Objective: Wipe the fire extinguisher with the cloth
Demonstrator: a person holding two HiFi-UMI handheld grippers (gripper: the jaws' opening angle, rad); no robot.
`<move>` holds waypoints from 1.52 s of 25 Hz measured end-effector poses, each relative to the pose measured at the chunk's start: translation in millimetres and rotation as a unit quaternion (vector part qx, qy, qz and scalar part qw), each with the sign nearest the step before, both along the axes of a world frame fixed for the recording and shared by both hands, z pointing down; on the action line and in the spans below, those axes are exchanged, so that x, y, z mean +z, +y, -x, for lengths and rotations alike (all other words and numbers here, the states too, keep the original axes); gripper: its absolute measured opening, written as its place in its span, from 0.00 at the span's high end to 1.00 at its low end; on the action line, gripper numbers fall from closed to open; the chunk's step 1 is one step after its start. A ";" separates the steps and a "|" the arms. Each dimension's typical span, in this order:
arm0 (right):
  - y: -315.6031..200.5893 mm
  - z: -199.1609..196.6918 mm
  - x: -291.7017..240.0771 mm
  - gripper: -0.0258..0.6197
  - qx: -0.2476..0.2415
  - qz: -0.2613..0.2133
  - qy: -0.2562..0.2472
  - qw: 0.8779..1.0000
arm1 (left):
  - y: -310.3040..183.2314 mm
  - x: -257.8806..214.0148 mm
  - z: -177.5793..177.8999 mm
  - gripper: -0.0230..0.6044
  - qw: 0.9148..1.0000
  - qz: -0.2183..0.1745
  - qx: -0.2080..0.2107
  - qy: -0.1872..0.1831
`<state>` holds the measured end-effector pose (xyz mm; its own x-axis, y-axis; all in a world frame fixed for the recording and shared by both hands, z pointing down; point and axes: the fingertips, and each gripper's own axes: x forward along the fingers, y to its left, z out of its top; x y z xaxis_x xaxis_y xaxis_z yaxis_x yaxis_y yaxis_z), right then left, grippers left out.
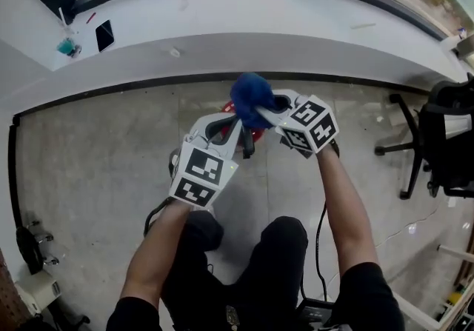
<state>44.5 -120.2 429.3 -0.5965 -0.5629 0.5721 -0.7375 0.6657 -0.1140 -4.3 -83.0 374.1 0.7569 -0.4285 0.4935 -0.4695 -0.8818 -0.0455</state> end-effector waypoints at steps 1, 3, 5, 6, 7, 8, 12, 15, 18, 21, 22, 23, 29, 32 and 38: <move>-7.6 -3.8 8.0 0.87 -0.001 0.002 -0.005 1.000 | -0.2 3.8 1.7 0.95 1.000 -0.005 -0.004 0.001; -22.1 -13.2 25.8 0.87 0.000 0.005 -0.004 1.000 | -2.2 10.0 7.0 0.95 1.000 -0.010 -0.013 0.005; -31.6 -22.3 43.1 0.87 0.004 0.009 -0.007 1.000 | -2.7 15.7 11.4 0.95 1.000 -0.011 -0.022 0.011; -34.5 -26.2 50.0 0.87 0.008 0.011 -0.013 1.000 | -2.1 18.2 12.2 0.95 1.000 -0.012 -0.025 0.013; -36.6 -29.7 56.3 0.87 0.013 0.012 -0.021 1.000 | -1.3 20.3 12.0 0.95 0.999 -0.012 -0.029 0.015; -38.4 -33.0 63.2 0.87 0.019 0.015 -0.027 0.999 | -0.8 21.6 11.5 0.95 0.999 -0.013 -0.032 0.016; -36.3 -46.7 103.6 0.87 0.057 0.038 -0.016 0.998 | 0.4 28.3 13.5 0.95 0.999 -0.014 -0.052 0.009; -12.8 -53.5 119.2 0.87 0.082 0.044 -0.023 0.995 | 12.2 34.4 17.2 0.95 0.998 -0.014 -0.055 -0.006; 8.1 -62.0 106.0 0.87 0.101 0.025 -0.032 0.994 | 19.5 29.7 14.3 0.95 0.998 -0.021 -0.051 -0.005; 26.4 -64.9 83.5 0.87 0.097 -0.010 -0.008 0.995 | 25.4 28.5 9.0 0.95 0.998 -0.039 -0.050 -0.009; 31.3 -64.3 73.6 0.87 0.092 -0.026 0.002 0.995 | 26.5 28.6 7.6 0.95 0.998 -0.045 -0.052 -0.010; 35.6 -62.1 62.1 0.87 0.084 -0.043 0.010 0.996 | 27.2 28.5 6.4 0.95 0.997 -0.047 -0.055 -0.008; 73.2 1.9 -12.3 0.87 -0.018 -0.124 0.000 0.992 | 31.0 32.9 7.5 0.95 0.996 -0.041 -0.071 0.020; 90.6 18.2 -25.6 0.87 -0.033 -0.150 -0.012 0.988 | 32.5 37.2 8.4 0.95 0.996 -0.042 -0.069 0.032; 92.3 2.7 36.2 0.87 0.019 -0.094 -0.006 0.995 | 39.1 46.4 3.5 0.95 0.997 -0.035 -0.055 0.031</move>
